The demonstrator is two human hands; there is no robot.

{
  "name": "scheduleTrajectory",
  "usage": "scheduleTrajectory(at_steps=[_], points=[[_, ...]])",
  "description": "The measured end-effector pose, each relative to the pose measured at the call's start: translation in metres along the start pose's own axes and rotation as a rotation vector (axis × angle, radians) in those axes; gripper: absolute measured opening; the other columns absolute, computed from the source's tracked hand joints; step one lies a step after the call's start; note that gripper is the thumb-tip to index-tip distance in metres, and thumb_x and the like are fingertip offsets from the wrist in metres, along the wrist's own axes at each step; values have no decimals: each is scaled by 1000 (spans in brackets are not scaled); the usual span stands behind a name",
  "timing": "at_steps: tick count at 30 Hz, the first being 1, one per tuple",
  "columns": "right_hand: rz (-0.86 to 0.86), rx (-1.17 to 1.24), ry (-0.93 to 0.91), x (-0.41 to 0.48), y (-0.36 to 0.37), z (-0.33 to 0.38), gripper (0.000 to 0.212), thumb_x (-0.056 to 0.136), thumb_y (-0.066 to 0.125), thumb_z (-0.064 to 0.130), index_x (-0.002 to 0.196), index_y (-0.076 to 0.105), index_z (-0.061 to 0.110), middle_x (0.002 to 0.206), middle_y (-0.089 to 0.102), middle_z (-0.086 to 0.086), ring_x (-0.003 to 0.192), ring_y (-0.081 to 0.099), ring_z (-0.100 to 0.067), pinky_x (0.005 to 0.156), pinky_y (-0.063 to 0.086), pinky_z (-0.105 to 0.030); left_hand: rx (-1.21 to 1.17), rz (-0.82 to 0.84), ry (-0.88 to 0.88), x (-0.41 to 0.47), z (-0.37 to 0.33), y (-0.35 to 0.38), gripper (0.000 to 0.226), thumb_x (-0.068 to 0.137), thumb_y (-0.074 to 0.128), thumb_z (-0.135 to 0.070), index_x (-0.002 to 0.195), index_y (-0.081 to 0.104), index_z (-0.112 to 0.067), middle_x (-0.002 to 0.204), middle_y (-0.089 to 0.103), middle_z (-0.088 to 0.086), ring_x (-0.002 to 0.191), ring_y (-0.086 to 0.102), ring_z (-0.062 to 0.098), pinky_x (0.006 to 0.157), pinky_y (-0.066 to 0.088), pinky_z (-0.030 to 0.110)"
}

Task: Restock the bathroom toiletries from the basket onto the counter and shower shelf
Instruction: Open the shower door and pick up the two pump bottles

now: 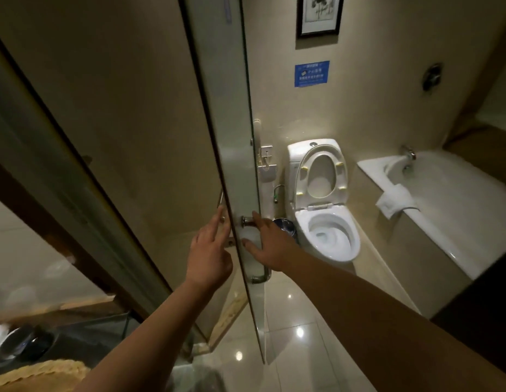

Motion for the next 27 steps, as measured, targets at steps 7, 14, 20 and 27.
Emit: scheduleTrajectory(at_steps=[7, 14, 20, 27], points=[[-218, -1, -51, -49, -39, -21, 72, 103, 38, 47, 158, -7, 37, 162, 29, 4, 139, 43, -18, 106, 46, -40, -19, 99, 105, 16, -41, 33, 100, 80, 63, -10, 160, 6, -33, 168, 1, -3, 143, 34, 31, 110, 37, 53], [-341, -135, -28, -77, -54, -23, 63, 102, 44, 28, 158, 18, 12, 164, 25, -6, 147, 32, -23, 109, 44, -46, 56, 193, 194, 39, -76, 49, 100, 79, 60, -14, 158, 5, -40, 168, 2, -4, 153, 10, 26, 116, 28, 52], [-388, -203, 45, -91, -73, -45, 69, 100, 34, 8, 158, -3, 10, 166, 10, -13, 153, 10, -28, 123, 19, -39, 136, 241, 294, 62, -108, 67, 110, 73, 64, -20, 157, -3, -42, 154, 39, -6, 142, 35, 29, 108, 35, 48], [-507, -246, 99, -99, -102, -67, 82, 86, 46, 5, 158, 6, 2, 165, 0, -21, 153, 9, -30, 120, 26, -40, 173, 296, 400, 93, -158, 82, 118, 68, 62, -29, 149, -21, -50, 144, 49, -9, 133, 45, 24, 102, 36, 51]])
Point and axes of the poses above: each hand's wrist, its own x-axis towards the middle knuckle, its own y-axis out of the palm, z = x × y, the point moved 9 cm from there along x, towards the middle knuckle
